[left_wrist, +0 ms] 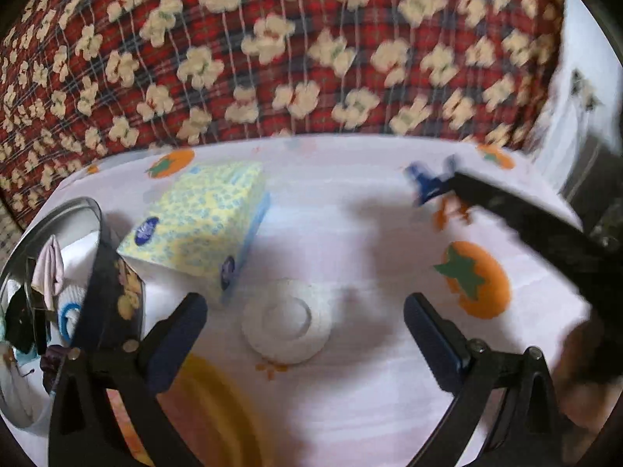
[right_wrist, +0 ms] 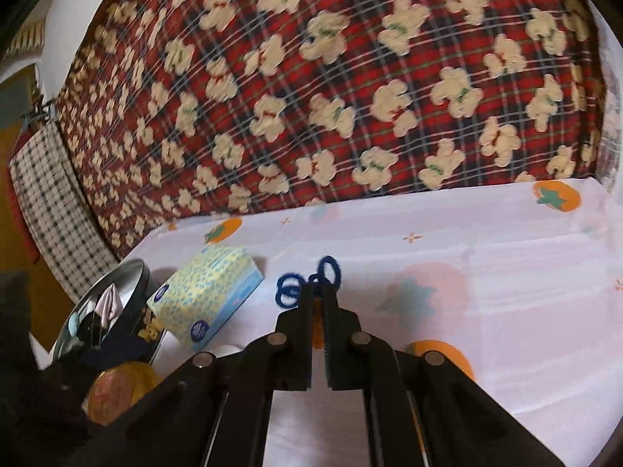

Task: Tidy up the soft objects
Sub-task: 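Grasp the white tape roll with the left gripper while the right gripper holds the pipe-cleaner figure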

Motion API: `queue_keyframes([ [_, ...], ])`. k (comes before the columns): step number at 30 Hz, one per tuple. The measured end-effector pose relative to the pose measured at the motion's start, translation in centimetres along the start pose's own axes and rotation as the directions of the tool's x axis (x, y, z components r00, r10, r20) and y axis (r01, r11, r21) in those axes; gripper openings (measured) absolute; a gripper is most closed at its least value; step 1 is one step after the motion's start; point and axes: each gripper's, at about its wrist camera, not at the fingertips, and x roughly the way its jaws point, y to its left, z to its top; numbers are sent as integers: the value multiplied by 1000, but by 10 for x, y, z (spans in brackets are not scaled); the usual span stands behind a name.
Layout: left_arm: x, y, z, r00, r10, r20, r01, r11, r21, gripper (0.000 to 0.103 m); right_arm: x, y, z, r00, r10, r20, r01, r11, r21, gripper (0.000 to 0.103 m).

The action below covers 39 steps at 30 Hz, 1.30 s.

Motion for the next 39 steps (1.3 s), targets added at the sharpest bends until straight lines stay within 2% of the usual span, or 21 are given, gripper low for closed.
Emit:
queue_keyframes([
  [1, 9, -3, 1, 999, 36, -36, -37, 999, -21, 100, -3, -3, 1, 1000, 0, 9, 0, 1000, 10, 5],
  [4, 27, -6, 2, 991, 82, -110, -89, 994, -61, 100, -8, -10, 2, 1000, 6, 24, -7, 999, 39, 5],
  [6, 33, -9, 2, 984, 134, -119, -142, 988, -58, 99, -7, -11, 1, 1000, 10, 19, -11, 999, 44, 5],
  [10, 51, -16, 3, 970, 171, -174, -183, 982, -54, 100, -7, -7, 1, 1000, 13, 20, -14, 999, 31, 5],
  [16, 58, -16, 12, 975, 132, -177, -148, 986, -79, 101, -10, -8, 1, 999, 12, 32, -13, 999, 34, 5],
  [19, 58, -16, 13, 979, 114, -169, -128, 989, -78, 94, -11, -12, 2, 999, 10, 37, -11, 999, 48, 5],
  [23, 54, -19, 11, 977, 130, -171, -145, 986, -81, 84, -10, -11, 2, 999, 1, 36, -3, 999, 44, 5],
  [25, 55, -20, 12, 973, 135, -186, -153, 985, -83, 83, -10, -10, 2, 999, -1, 38, -1, 999, 40, 5],
  [26, 56, -22, 13, 969, 141, -203, -161, 983, -86, 85, -10, -10, 2, 999, 0, 38, -2, 999, 42, 5],
  [29, 62, -26, 16, 958, 108, -267, -140, 984, -107, 102, -10, -10, 2, 999, -2, 37, 0, 999, 44, 5],
  [33, 64, -33, 17, 958, 151, -243, -175, 981, -83, 103, -11, -13, 2, 999, 0, 37, -2, 998, 57, 5],
  [35, 63, -30, 16, 959, 141, -246, -175, 977, -123, 103, -12, -14, 3, 999, 1, 41, -3, 998, 62, 5],
  [39, 66, -29, 20, 955, 144, -260, -183, 974, -130, 102, -12, -14, 3, 999, 5, 41, -8, 998, 61, 5],
])
